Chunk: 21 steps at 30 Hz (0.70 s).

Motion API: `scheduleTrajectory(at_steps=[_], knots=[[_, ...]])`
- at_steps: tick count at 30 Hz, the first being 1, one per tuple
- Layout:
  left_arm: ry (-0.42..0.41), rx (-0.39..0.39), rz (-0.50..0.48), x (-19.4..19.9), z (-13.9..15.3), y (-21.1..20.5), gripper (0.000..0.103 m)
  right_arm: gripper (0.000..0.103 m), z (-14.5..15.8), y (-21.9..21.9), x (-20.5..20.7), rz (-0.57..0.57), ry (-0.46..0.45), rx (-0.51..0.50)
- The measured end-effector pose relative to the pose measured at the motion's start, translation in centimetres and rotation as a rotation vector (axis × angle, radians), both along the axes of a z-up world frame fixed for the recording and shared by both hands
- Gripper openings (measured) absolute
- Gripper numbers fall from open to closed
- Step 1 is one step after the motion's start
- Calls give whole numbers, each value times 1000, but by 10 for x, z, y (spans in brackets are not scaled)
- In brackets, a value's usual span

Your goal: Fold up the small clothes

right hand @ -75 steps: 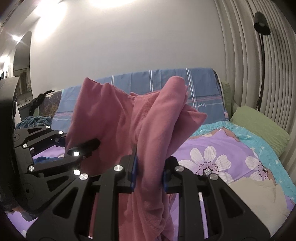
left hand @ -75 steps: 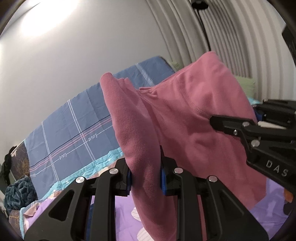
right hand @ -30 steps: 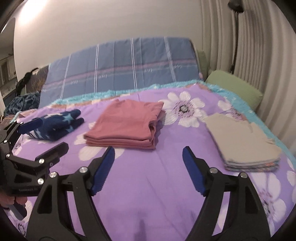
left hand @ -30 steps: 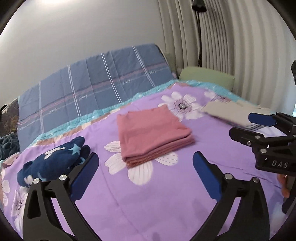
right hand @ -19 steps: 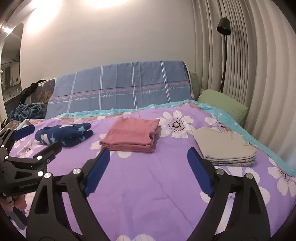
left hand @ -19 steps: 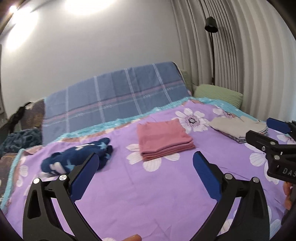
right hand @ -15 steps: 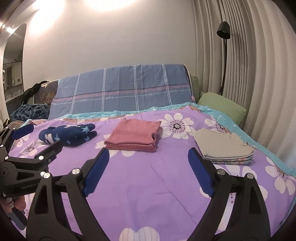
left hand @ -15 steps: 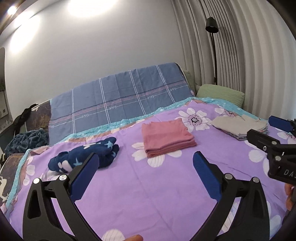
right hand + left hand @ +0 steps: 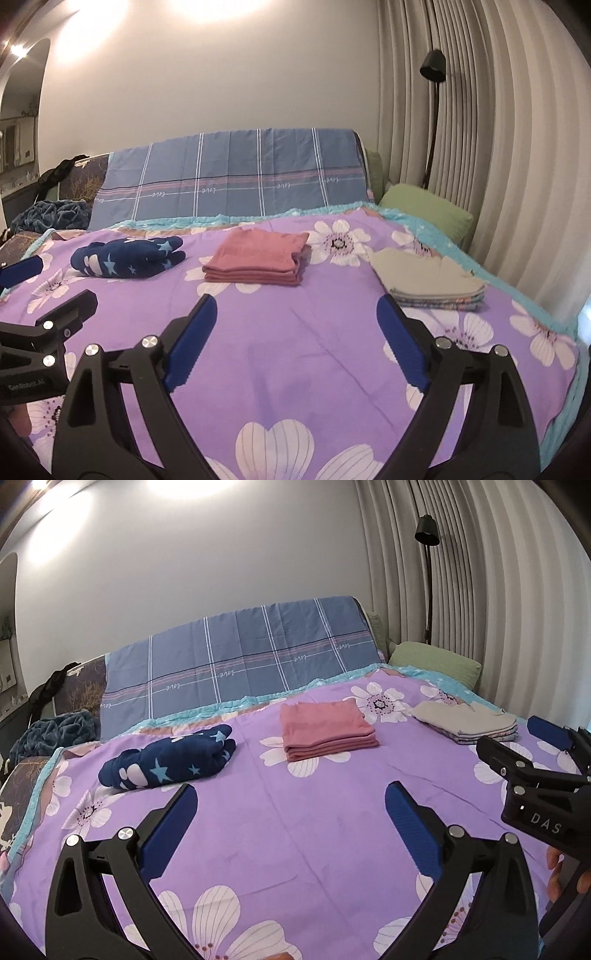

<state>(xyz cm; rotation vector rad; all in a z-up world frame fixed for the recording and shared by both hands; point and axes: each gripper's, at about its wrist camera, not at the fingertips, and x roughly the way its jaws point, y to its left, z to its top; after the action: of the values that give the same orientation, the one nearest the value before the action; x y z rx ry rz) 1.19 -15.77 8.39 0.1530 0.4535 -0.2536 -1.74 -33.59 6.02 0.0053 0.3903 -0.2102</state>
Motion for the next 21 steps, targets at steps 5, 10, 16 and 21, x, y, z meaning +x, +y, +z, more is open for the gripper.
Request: scheduleTrajectory(at_steps=[5, 10, 16, 21], knots=[[-2, 0, -4, -4, 0, 1, 102, 90, 0, 1, -4, -14, 1, -9], [-4, 0, 17, -6, 1, 4, 102, 90, 2, 3, -6, -19, -8, -15], [-2, -11, 27, -1, 1, 10, 102, 90, 1, 5, -5, -14, -5, -16], [8, -1, 46, 3, -1, 12, 102, 90, 0, 5, 1, -9, 1, -14]])
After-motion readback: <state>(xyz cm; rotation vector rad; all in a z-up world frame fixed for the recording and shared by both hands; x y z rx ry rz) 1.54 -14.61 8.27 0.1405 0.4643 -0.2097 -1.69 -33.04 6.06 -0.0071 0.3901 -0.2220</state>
